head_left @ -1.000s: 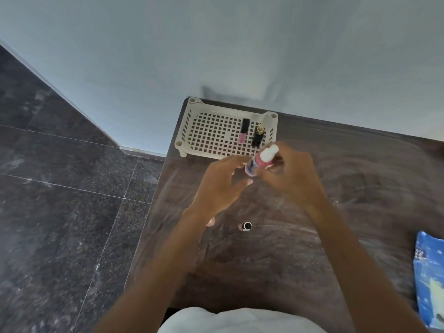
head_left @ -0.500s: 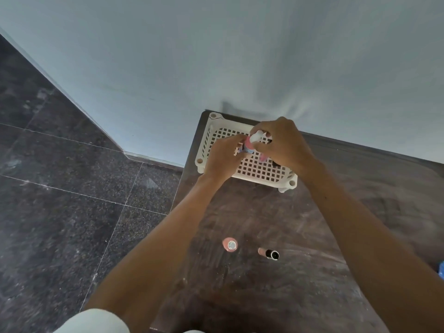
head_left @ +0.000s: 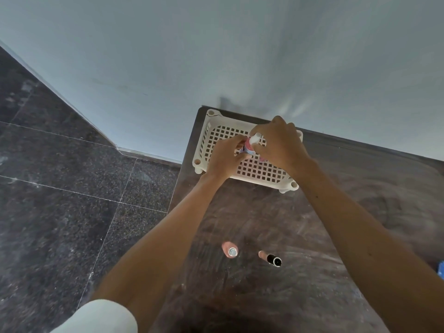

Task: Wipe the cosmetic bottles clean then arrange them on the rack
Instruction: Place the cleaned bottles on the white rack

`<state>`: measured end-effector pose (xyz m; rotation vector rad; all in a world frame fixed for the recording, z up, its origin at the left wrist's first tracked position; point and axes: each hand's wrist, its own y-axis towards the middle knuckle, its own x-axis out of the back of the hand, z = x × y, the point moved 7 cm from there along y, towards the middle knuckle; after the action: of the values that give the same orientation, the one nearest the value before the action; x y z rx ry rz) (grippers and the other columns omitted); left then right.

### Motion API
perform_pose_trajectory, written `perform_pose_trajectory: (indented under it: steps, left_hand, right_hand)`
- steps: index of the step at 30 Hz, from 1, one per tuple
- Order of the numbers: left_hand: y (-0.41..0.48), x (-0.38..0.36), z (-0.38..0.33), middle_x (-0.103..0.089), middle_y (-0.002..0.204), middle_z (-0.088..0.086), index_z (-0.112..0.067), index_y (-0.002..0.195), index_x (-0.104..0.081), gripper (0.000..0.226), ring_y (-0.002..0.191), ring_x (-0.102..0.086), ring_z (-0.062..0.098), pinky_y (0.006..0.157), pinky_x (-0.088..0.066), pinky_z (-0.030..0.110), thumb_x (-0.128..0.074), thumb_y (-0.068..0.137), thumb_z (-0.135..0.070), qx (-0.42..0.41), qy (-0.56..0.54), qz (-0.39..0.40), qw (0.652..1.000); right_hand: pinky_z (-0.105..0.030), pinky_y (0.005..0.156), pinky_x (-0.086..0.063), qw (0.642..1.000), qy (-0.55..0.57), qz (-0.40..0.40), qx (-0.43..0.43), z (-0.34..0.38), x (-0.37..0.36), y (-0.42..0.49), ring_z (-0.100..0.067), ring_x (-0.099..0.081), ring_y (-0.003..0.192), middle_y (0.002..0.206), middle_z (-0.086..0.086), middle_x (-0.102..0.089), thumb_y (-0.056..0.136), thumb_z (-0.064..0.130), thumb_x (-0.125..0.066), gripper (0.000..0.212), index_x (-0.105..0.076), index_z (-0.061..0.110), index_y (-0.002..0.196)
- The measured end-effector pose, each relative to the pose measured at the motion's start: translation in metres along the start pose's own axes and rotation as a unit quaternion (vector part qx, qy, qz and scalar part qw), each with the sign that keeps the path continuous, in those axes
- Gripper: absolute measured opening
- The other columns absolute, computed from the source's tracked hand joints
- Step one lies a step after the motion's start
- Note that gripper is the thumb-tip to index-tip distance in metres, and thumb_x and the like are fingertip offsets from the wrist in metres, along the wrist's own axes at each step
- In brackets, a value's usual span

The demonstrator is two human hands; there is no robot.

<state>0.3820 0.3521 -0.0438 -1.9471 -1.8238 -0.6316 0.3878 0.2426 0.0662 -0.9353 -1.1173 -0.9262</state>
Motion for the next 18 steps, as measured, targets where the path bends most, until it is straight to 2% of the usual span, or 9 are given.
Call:
perform_pose_trajectory:
  steps: [7, 12, 16, 18]
  left_hand:
    - [0.002, -0.001, 0.010, -0.076, 0.113, 0.004, -0.010, 0.110, -0.068, 0.031, 0.105, -0.072, 0.014, 0.099, -0.056, 0.033, -0.081, 0.083, -0.014, 0.017, -0.020, 0.033, 0.999]
    - [0.000, -0.002, 0.009, -0.073, 0.119, 0.003, -0.011, 0.124, -0.065, 0.044, 0.107, -0.069, 0.010, 0.099, -0.055, 0.032, -0.081, 0.083, -0.014, 0.032, -0.007, 0.052, 0.998]
    - [-0.006, 0.002, 0.007, -0.066, 0.134, 0.007, -0.011, 0.142, -0.053, 0.066, 0.121, -0.064, 0.017, 0.104, -0.053, 0.041, -0.081, 0.082, -0.017, 0.045, 0.010, 0.060, 0.997]
    - [-0.015, 0.012, 0.006, -0.057, 0.144, 0.008, -0.013, 0.148, -0.045, 0.073, 0.132, -0.056, 0.020, 0.109, -0.048, 0.042, -0.080, 0.084, -0.017, 0.057, 0.029, 0.052, 0.997]
  right_hand:
    - [-0.039, 0.094, -0.040, 0.999, 0.019, -0.018, 0.018, 0.003, -0.008, 0.008, -0.025, -0.057, 0.100, 0.102, -0.010, -0.067, 0.086, 0.022, -0.069, 0.039, -0.063, 0.021, 0.125]
    - [-0.039, 0.094, -0.040, 0.999, 0.034, -0.012, 0.020, -0.003, -0.014, 0.012, -0.026, -0.057, 0.104, 0.103, -0.009, -0.068, 0.084, 0.022, -0.071, 0.047, -0.059, 0.019, 0.130]
    - [-0.025, 0.081, -0.039, 0.994, 0.108, -0.016, 0.018, -0.017, -0.012, 0.003, -0.020, -0.055, 0.105, 0.113, 0.001, -0.069, 0.078, 0.022, -0.078, 0.056, -0.058, 0.022, 0.131]
    - [-0.013, 0.076, -0.037, 0.980, 0.184, -0.069, -0.009, -0.030, 0.002, -0.018, -0.012, -0.057, 0.095, 0.110, 0.009, -0.067, 0.079, 0.028, -0.078, 0.050, -0.061, 0.026, 0.126]
